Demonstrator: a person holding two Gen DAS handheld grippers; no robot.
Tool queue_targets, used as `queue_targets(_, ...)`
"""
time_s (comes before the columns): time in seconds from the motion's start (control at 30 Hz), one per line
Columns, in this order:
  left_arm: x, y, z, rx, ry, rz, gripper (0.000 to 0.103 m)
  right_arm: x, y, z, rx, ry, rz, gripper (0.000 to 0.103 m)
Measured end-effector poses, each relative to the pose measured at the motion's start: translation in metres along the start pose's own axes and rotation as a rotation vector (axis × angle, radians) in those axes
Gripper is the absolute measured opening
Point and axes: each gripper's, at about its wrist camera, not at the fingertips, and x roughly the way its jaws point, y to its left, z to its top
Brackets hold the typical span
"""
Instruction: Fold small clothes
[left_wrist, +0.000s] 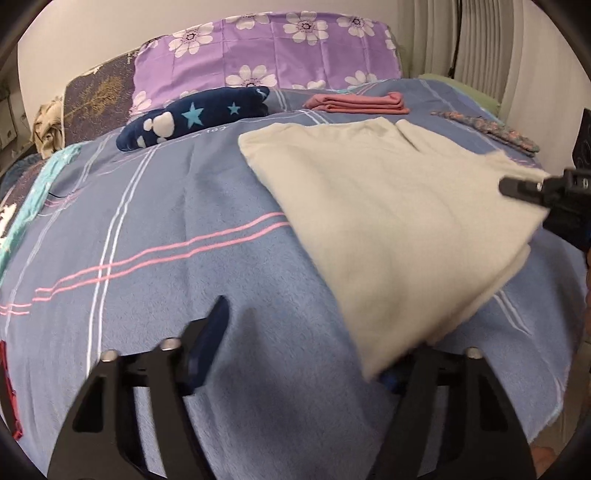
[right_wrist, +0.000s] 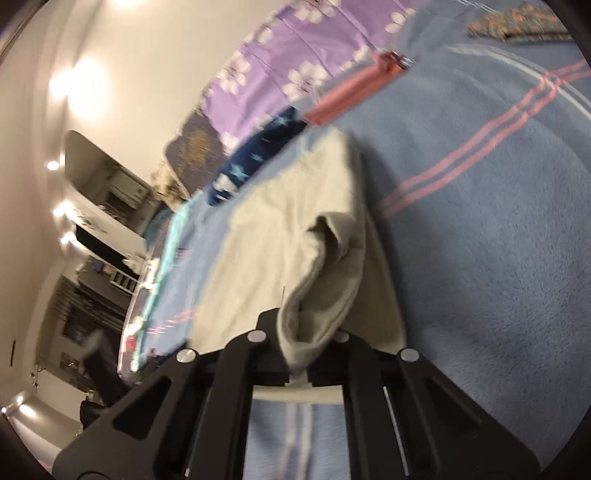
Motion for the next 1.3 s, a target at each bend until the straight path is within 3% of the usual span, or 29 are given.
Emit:
queue_targets(0.07,-0.002,-0.001,-0.002,-0.005,0.0,-0.026,0.049,-0.002,-0.001,-0.002,-0.013,0.018,-0.011,0.005)
queue_targets(0.17,-0.002,-0.006,-0.004,0.036,-0.002,-0.02,0.046,0.01,-0.028,-0.01,0.049,0.08,-0.072,0.006)
queue_targets(0.23,-0.001,-0.009,-0.006,0.055,-0.001,-0.012,0.046,0.016,-0.047,-0.016,0.116,0.104,-0.066,0.008)
queue_targets(0.3,-0.001,-0.01,-0.008,0.058,0.001,-0.013,0.046,0.013,-0.05,-0.017,0.123,0.085,-0.044,0.007)
queue_targets(0.47,-0.01,-0.006,-0.008,0.067,0.024,-0.073,0.045,0.001,-0.032,-0.01,0.019,0.021,-0.099,0.008)
queue_targets(0.5,-0.013,-0.004,-0.009,0.063,0.024,-0.087,0.042,0.0,-0.029,-0.009,0.012,0.013,-0.091,0.008)
queue_targets(0.57,-0.022,-0.001,-0.011,0.054,0.032,-0.156,0.024,-0.004,-0.023,-0.005,-0.011,-0.011,-0.078,0.007)
queue_targets(0.6,-0.028,0.0,-0.011,0.053,0.034,-0.182,0.021,-0.005,-0.02,-0.005,-0.028,-0.015,-0.081,0.007)
queue_targets(0.67,-0.035,-0.001,-0.011,0.052,0.038,-0.22,0.01,0.0,-0.018,-0.003,-0.059,0.003,-0.122,0.007)
queue_targets(0.77,-0.048,-0.001,-0.009,0.053,0.018,-0.289,0.01,0.012,-0.037,-0.009,-0.022,0.073,-0.167,0.01)
queue_targets(0.87,-0.06,-0.002,-0.003,0.077,-0.027,-0.325,0.01,0.007,-0.042,-0.013,-0.009,0.052,-0.157,0.009)
queue_targets(0.93,-0.059,-0.001,0.002,0.076,-0.044,-0.329,0.01,0.003,-0.037,-0.013,-0.037,0.032,-0.191,0.014)
queue_targets(1.03,-0.043,-0.003,0.011,0.082,-0.042,-0.305,0.01,-0.002,-0.031,-0.013,-0.082,0.009,-0.24,0.023)
queue_targets(1.23,0.011,-0.016,0.004,0.086,0.058,-0.295,0.015,-0.013,-0.017,-0.011,-0.148,-0.043,-0.251,0.021)
queue_targets(1.3,0.014,-0.016,0.001,0.08,0.046,-0.296,0.015,-0.01,-0.014,-0.011,-0.179,-0.025,-0.23,0.021)
